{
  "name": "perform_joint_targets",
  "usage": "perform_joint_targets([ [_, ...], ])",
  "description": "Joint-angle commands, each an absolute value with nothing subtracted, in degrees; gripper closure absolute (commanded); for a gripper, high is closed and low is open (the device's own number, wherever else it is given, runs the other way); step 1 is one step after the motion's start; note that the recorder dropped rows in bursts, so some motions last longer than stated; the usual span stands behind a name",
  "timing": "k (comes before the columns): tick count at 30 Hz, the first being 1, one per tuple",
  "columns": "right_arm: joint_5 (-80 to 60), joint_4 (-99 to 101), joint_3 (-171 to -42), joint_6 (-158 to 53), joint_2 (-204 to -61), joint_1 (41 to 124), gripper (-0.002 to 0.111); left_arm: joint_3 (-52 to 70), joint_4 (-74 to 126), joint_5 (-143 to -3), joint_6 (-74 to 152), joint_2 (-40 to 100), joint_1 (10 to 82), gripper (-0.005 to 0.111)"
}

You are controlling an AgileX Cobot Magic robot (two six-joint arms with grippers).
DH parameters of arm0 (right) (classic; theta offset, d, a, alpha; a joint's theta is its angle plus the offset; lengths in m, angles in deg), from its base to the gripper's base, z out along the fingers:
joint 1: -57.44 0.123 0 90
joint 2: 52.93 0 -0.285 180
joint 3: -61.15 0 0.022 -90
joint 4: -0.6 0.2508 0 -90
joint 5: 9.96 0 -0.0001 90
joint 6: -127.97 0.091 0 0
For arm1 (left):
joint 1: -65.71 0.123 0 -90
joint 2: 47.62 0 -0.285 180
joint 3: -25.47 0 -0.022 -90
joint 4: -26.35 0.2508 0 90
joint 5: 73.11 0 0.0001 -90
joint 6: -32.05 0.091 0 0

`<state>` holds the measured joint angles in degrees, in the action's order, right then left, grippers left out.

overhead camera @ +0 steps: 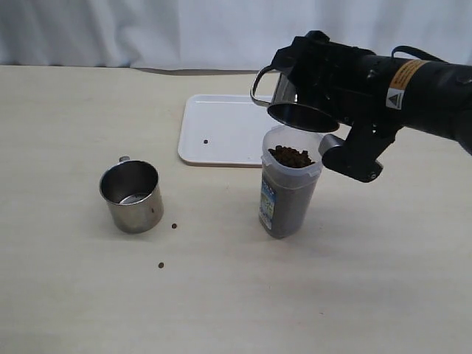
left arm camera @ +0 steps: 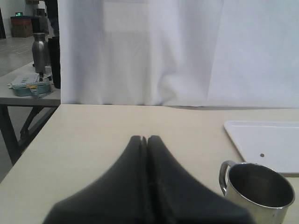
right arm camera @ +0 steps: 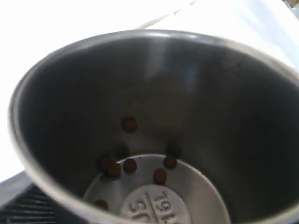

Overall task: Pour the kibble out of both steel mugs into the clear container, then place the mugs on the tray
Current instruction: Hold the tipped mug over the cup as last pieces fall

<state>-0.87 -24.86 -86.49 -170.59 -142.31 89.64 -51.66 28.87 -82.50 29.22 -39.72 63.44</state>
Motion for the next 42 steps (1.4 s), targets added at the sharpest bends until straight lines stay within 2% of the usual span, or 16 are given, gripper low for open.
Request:
perform_joint_targets([
  [1, 0.4, -25.1, -86.9, -170.3, -141.8, 89.4, 0.079, -51.7, 28.9, -81.8, 29.0, -39.8, 63.1, 0.107],
  [42, 0.5, -25.1, -86.9, -168.2, -141.8, 89.4, 0.079, -51.7, 28.9, -81.8, 29.0, -39.8, 63.1, 0.107],
])
